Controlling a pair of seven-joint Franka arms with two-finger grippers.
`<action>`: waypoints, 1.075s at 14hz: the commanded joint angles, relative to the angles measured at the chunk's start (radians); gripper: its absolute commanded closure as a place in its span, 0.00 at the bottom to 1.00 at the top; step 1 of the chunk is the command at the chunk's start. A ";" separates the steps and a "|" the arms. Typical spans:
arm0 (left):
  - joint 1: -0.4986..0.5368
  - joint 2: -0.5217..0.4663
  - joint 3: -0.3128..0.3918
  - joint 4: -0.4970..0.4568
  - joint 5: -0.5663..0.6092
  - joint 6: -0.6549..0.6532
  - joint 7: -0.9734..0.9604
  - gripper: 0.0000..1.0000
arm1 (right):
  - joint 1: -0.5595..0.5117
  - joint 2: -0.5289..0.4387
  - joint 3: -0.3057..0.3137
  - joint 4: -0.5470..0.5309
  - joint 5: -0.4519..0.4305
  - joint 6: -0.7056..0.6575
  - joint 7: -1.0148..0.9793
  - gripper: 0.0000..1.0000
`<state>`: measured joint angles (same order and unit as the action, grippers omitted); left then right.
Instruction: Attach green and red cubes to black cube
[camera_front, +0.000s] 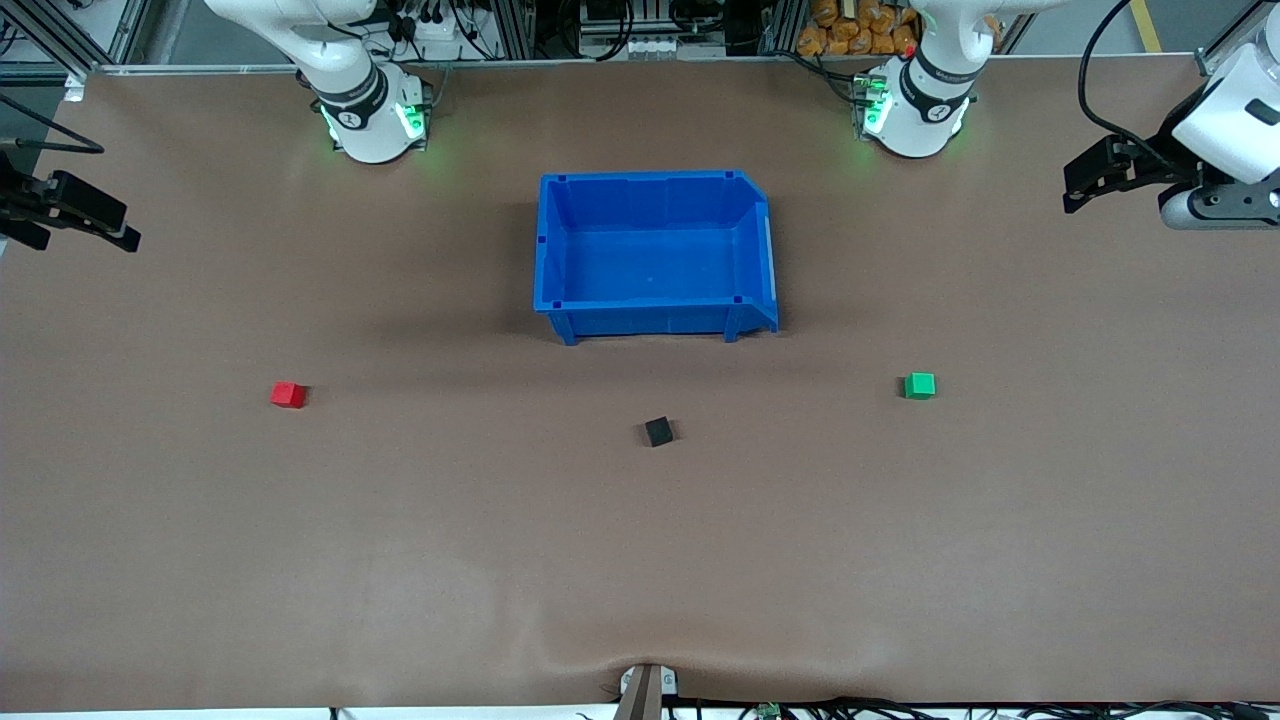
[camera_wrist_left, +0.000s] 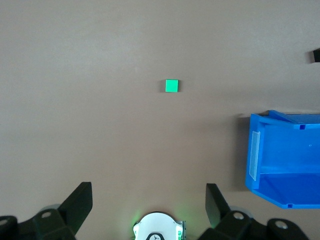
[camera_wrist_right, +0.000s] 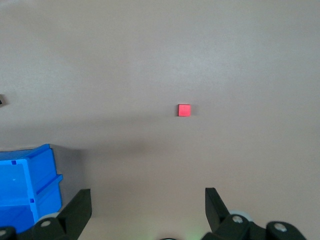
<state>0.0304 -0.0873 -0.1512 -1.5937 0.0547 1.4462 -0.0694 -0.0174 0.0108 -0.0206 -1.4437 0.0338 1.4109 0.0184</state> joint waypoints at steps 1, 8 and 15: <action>0.011 -0.017 -0.010 -0.014 -0.006 -0.010 0.014 0.00 | 0.011 -0.018 -0.010 -0.015 0.017 0.003 -0.009 0.00; 0.011 -0.020 -0.016 -0.015 -0.004 -0.013 0.028 0.00 | 0.001 -0.009 -0.012 -0.017 0.018 0.003 -0.008 0.00; 0.016 -0.025 -0.016 -0.028 -0.004 -0.021 0.030 0.00 | 0.002 -0.003 -0.012 -0.027 0.018 0.010 -0.008 0.00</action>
<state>0.0314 -0.0878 -0.1581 -1.6027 0.0547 1.4338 -0.0613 -0.0174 0.0134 -0.0242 -1.4613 0.0342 1.4124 0.0177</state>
